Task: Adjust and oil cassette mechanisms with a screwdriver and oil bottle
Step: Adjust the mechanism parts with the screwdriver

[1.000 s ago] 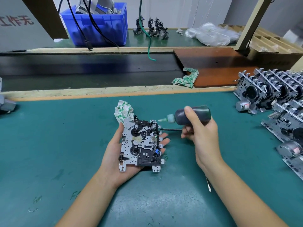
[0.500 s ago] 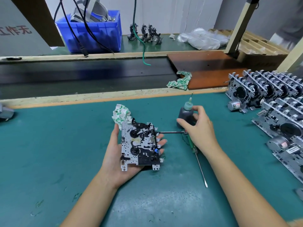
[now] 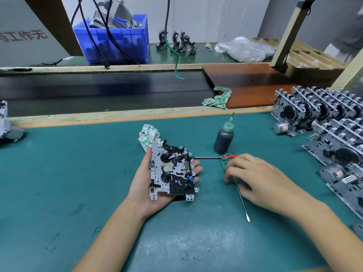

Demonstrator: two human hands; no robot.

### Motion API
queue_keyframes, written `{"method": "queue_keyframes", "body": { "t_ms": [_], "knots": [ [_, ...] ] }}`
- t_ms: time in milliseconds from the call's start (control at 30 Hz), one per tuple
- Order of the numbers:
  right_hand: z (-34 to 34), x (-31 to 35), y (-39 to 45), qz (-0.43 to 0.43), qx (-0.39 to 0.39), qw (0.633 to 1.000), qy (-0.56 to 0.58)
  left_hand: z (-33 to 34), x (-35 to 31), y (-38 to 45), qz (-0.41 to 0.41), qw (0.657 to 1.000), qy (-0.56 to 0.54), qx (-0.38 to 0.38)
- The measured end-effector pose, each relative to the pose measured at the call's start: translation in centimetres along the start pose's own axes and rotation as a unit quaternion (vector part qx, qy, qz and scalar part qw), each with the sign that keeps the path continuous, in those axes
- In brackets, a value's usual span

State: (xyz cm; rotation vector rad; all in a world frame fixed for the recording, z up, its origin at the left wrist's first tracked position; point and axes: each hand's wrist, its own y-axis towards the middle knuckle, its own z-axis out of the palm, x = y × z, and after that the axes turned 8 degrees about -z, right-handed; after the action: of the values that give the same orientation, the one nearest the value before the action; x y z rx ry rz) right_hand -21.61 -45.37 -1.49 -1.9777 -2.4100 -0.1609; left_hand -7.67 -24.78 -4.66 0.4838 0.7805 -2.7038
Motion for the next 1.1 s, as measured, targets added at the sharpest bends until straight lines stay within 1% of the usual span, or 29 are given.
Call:
{"method": "queue_keyframes", "body": {
  "t_ms": [133, 167, 200, 233, 267, 333, 400, 433, 467, 533, 600, 633, 700, 800, 967, 1100],
  "knots": [
    [-0.1, -0.4, 0.5, -0.032, 0.004, 0.998, -0.061, 0.0, 0.0, 0.1, -0.001, 1.000, -0.002, 0.003],
    [-0.1, -0.5, 0.8, -0.027, 0.008, 0.998, -0.052, -0.1, 0.0, 0.1, 0.000, 1.000, -0.002, 0.004],
    [-0.1, -0.5, 1.0, -0.005, 0.011, 1.000, 0.000, -0.2, 0.0, 0.1, 0.000, 1.000, -0.002, 0.006],
    [-0.1, -0.4, 1.3, 0.026, 0.009, 0.996, 0.089, -0.3, -0.1, 0.2, 0.000, 1.000, -0.001, 0.009],
    [-0.1, -0.1, 1.7, 0.056, -0.008, 0.979, 0.196, -0.4, -0.1, 0.2, 0.000, 1.000, 0.003, 0.010],
    [-0.5, 0.6, 2.7, 0.093, -0.032, 0.915, 0.392, -0.5, -0.1, 0.3, -0.002, 1.000, 0.011, 0.011],
    [-0.7, 1.4, 4.0, 0.095, 0.000, 0.849, 0.520, -0.6, -0.1, 0.3, 0.002, 1.000, 0.015, 0.010],
    [-0.7, 1.9, 4.6, 0.084, 0.022, 0.822, 0.564, -0.7, -0.2, 0.3, 0.004, 1.000, 0.016, 0.010],
    [-0.6, 2.3, 5.2, 0.071, 0.038, 0.803, 0.591, -0.7, -0.2, 0.4, 0.005, 1.000, 0.016, 0.008],
    [-0.1, 2.9, 5.9, 0.061, 0.048, 0.781, 0.620, -0.8, -0.2, 0.5, 0.003, 1.000, 0.018, 0.000],
    [0.5, 3.0, 5.9, 0.100, 0.063, 0.750, 0.650, -0.8, -0.2, 0.5, -0.001, 1.000, 0.019, -0.003],
    [0.8, 3.1, 5.7, 0.120, 0.071, 0.747, 0.651, -0.9, -0.2, 0.5, -0.004, 1.000, 0.020, -0.001],
    [1.3, 3.1, 5.4, 0.141, 0.081, 0.760, 0.630, -1.0, -0.2, 0.6, -0.009, 1.000, 0.025, 0.005],
    [1.4, 3.4, 5.5, 0.152, 0.083, 0.777, 0.605, -1.0, -0.2, 0.6, -0.007, 1.000, 0.027, 0.014],
    [1.4, 3.5, 5.5, 0.156, 0.094, 0.773, 0.607, -1.0, -0.1, 0.6, -0.006, 1.000, 0.025, 0.018],
    [1.3, 3.6, 5.4, 0.147, 0.092, 0.788, 0.591, -1.0, -0.2, 0.6, -0.005, 1.000, 0.024, 0.018]
  ]
}}
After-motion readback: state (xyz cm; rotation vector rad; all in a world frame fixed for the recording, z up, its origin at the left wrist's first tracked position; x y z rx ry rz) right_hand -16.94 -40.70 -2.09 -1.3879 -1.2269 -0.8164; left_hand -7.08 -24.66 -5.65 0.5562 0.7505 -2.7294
